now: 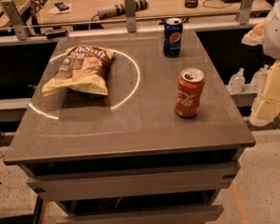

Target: Knock coke can over

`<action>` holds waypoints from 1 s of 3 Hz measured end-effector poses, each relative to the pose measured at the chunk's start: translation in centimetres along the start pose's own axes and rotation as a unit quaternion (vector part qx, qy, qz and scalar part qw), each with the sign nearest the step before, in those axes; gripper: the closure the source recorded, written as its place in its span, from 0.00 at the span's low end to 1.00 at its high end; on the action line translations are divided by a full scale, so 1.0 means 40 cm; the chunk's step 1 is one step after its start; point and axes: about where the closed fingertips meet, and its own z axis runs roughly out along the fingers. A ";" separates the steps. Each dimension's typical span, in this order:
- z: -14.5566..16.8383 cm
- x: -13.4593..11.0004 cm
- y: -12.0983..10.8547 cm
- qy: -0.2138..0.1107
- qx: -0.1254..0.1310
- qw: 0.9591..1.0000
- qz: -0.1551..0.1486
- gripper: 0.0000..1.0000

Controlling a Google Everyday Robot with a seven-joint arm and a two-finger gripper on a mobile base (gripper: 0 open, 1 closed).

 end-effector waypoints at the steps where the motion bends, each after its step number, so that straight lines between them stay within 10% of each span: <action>1: 0.000 0.000 0.000 0.000 0.000 1.000 0.000 0.00; 3: -0.012 -0.004 -0.001 -0.071 -0.003 0.996 0.045 0.00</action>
Offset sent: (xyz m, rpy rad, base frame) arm 0.0011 -0.0044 -0.0015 0.0981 0.0071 -0.0441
